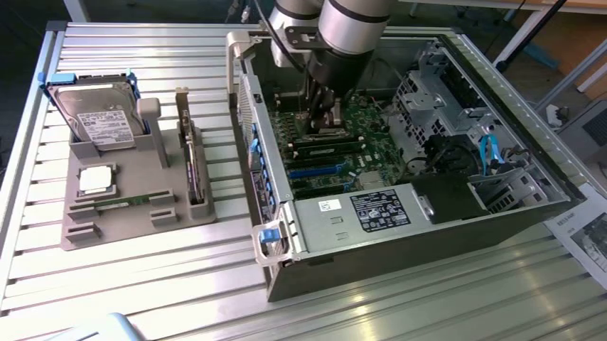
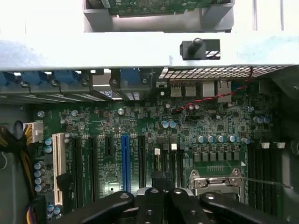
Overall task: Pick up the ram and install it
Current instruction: 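Press down the ram until it locks into place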
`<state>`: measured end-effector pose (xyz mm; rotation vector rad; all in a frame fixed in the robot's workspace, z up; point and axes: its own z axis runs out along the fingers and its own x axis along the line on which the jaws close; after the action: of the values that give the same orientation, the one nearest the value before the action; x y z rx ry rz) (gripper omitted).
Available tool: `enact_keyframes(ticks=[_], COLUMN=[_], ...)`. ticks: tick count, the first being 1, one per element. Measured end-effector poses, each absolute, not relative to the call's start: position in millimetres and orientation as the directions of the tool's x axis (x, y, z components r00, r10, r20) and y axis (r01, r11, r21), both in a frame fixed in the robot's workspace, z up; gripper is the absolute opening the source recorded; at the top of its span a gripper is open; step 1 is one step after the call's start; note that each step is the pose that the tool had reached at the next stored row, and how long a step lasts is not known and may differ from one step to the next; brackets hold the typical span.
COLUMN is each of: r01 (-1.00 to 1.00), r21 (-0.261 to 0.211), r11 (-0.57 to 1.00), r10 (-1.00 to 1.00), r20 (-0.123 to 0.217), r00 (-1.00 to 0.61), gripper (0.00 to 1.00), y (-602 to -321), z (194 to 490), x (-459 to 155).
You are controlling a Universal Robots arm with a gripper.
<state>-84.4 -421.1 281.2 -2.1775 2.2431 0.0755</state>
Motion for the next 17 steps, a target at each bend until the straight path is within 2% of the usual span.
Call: enact_keyframes(ticks=[13,17], r01=[-0.999,-0.999], r21=[0.024,0.024], r11=[0.029,0.029], r10=[-0.999,-0.999], r20=[-0.038,-0.038], r00=[-0.030,-0.030], gripper=[0.10,0.10], y=[-421.0,-421.1], z=[307.1,307.2], x=[-83.1,-83.1])
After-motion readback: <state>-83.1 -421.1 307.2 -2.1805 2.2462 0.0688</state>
